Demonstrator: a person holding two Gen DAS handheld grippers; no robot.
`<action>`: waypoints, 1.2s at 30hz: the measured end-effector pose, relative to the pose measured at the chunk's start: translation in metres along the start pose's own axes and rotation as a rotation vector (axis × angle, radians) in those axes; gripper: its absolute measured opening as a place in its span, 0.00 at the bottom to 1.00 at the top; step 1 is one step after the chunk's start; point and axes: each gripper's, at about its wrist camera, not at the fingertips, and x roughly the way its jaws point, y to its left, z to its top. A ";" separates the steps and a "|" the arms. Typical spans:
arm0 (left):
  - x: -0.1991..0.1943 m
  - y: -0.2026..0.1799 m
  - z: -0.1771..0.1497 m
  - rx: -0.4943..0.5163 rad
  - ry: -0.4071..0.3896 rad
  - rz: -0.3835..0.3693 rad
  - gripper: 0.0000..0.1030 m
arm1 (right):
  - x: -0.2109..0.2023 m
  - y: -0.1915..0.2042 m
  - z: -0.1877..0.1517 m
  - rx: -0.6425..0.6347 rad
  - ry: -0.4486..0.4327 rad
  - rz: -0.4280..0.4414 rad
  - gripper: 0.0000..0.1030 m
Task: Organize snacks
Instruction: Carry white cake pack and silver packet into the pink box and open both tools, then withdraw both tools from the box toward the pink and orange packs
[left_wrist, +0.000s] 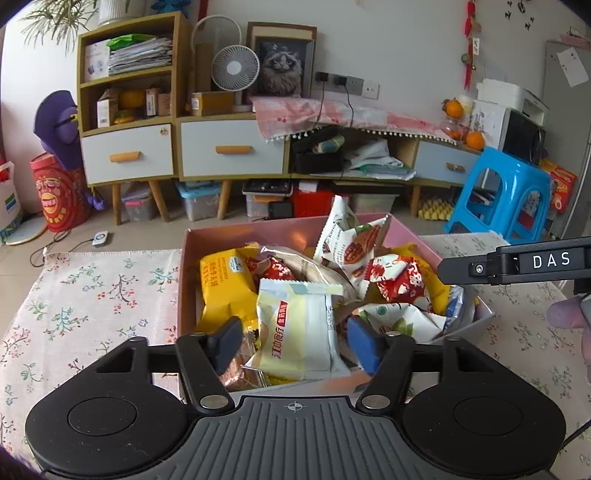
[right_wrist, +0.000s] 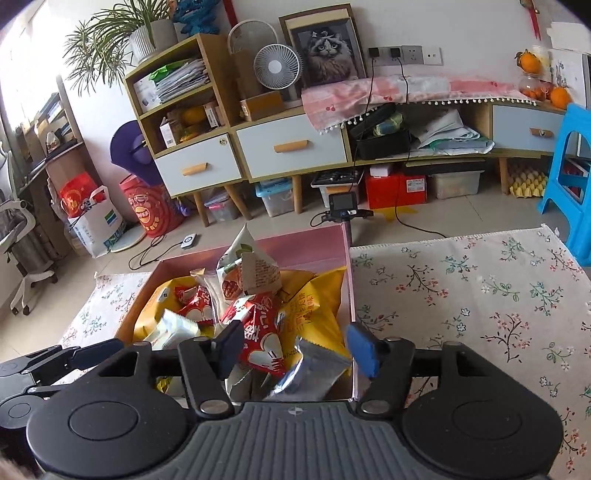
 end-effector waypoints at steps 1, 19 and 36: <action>-0.001 0.000 0.000 0.000 0.001 -0.003 0.69 | 0.000 0.000 0.000 -0.004 0.001 -0.001 0.54; -0.019 -0.004 -0.004 0.001 0.079 -0.017 0.82 | -0.018 0.017 -0.005 -0.107 0.013 -0.011 0.79; -0.042 -0.008 -0.022 0.048 0.165 -0.017 0.91 | -0.047 0.040 -0.025 -0.240 0.059 0.000 0.88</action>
